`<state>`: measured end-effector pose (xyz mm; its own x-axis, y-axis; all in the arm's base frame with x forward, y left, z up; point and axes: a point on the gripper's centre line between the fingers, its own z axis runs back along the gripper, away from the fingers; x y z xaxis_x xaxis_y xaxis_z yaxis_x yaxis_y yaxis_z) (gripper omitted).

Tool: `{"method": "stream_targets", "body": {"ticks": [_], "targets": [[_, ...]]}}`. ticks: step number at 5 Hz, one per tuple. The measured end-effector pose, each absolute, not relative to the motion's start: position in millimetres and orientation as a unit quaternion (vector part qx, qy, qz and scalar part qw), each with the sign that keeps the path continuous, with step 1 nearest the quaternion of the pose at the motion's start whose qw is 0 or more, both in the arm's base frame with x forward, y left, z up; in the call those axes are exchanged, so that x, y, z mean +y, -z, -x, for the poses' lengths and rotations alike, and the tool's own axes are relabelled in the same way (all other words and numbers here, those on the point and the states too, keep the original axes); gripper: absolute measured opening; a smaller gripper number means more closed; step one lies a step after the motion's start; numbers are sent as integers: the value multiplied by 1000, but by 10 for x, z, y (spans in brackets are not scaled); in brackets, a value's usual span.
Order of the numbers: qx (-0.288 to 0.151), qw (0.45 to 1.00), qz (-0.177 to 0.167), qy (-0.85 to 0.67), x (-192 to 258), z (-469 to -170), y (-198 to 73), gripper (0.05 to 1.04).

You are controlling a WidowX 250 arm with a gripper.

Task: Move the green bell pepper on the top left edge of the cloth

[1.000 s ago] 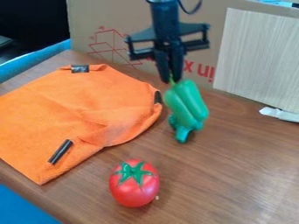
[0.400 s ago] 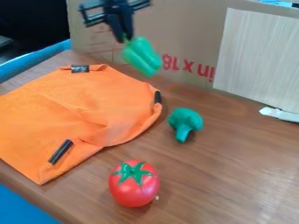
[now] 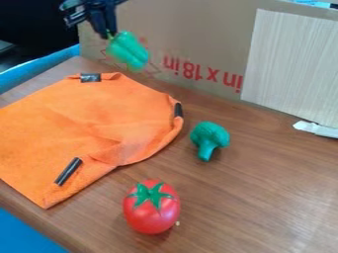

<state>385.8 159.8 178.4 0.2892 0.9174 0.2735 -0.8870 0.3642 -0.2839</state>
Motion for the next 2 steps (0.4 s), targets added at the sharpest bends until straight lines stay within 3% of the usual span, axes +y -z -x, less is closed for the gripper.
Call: {"method": "stream_targets", "body": {"ticks": [2], "targets": [[-222, 756, 22, -616, 2051, -3816, -1771, 83]]}}
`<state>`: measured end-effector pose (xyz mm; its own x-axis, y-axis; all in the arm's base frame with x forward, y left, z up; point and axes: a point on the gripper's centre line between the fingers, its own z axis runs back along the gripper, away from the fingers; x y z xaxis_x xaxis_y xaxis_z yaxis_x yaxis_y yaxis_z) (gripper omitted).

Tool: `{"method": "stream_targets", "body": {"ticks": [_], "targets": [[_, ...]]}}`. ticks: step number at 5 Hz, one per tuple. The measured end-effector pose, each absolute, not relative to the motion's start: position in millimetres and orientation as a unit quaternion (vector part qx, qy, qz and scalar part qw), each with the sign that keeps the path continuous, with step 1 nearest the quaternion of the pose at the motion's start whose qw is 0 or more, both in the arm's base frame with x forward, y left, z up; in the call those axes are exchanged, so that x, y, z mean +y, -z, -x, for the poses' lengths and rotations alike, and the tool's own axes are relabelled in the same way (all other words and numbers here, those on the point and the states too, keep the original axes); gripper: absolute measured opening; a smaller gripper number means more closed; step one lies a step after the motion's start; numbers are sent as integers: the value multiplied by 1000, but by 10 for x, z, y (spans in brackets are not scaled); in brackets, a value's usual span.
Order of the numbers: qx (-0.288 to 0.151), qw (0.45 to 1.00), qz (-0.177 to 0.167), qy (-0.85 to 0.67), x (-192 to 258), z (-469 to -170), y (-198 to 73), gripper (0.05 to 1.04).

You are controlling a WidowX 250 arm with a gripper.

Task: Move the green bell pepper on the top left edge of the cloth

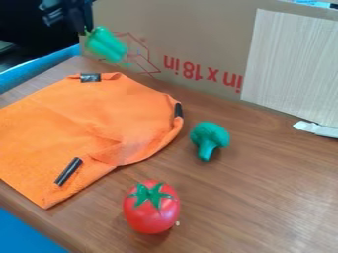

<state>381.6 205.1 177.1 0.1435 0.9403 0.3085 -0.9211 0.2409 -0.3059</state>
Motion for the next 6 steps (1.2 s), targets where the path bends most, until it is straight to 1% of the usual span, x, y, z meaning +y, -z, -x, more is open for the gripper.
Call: {"method": "stream_targets", "body": {"ticks": [1, 3, 4, 5, 6], "targets": [[-231, 734, 21, -639, 2183, -3799, -1663, 83], [-232, 713, 39, -661, 2233, -3788, -1333, 83], [-242, 710, 39, -660, 2245, -3793, -1238, 83], [-232, 708, 41, -666, 2280, -3836, -1118, 83], [-217, 706, 49, -672, 2346, -3837, -1091, 111]]}}
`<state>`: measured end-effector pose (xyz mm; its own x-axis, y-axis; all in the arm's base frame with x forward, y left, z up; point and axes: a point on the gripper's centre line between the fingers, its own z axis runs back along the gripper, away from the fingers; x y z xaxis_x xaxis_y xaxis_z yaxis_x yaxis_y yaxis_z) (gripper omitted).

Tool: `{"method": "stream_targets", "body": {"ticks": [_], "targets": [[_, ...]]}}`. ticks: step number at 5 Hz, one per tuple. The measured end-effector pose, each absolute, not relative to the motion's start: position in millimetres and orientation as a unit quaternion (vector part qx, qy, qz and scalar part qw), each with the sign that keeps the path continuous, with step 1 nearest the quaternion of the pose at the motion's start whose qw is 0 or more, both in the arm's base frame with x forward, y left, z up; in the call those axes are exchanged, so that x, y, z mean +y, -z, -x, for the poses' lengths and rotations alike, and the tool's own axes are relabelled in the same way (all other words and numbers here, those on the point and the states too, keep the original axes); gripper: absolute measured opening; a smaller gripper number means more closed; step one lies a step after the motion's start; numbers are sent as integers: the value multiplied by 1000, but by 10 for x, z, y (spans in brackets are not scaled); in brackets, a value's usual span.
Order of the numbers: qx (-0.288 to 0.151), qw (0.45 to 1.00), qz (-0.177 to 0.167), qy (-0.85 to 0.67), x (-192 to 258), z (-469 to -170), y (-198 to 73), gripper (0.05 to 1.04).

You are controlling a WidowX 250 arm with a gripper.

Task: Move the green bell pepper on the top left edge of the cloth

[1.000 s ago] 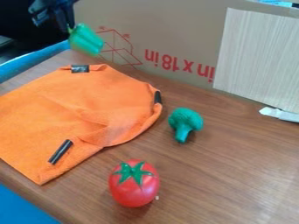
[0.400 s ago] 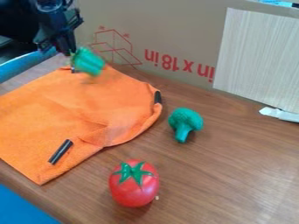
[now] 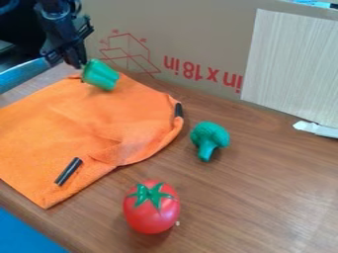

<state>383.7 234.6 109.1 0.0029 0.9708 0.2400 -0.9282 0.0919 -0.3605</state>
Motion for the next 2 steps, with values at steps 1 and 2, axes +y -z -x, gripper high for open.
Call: {"method": "stream_targets", "body": {"ticks": [1, 2], "targets": [[-208, 693, 53, -688, 2454, -3793, -1156, 301], [-206, 688, 50, -694, 2501, -3786, -1286, 580]]}}
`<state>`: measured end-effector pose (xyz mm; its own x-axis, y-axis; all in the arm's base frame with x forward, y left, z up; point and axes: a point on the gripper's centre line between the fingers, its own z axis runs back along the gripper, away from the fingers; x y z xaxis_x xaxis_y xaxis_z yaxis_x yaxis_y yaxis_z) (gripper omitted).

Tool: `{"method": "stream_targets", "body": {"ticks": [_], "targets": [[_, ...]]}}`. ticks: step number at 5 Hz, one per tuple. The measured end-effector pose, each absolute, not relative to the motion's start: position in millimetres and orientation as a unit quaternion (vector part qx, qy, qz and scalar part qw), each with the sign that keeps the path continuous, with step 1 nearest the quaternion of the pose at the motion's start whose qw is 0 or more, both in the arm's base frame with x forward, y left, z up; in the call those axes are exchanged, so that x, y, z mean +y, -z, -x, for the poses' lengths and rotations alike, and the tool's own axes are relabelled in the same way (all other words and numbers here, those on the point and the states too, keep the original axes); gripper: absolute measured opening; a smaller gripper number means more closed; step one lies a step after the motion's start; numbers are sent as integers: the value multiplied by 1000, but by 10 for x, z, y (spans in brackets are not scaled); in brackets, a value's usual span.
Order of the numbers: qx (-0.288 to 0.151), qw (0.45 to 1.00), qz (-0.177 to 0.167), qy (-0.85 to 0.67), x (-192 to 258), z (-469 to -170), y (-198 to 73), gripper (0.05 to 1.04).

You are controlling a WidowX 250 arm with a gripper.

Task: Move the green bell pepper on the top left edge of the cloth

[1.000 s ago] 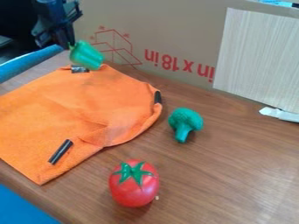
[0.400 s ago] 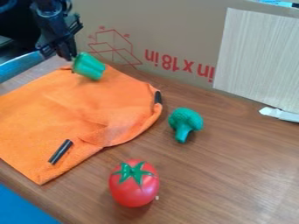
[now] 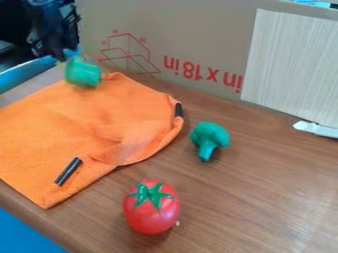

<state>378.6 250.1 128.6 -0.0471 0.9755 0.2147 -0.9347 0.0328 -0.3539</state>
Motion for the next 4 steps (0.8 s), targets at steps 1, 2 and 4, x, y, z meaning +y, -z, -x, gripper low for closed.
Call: {"method": "stream_targets", "body": {"ticks": [1, 2, 4], "targets": [[-185, 684, 43, -704, 2516, -3775, -1252, 876], [-178, 683, 41, -707, 2519, -3761, -1343, 1002], [-170, 704, 33, -689, 2517, -3763, -1625, 1000]]}}
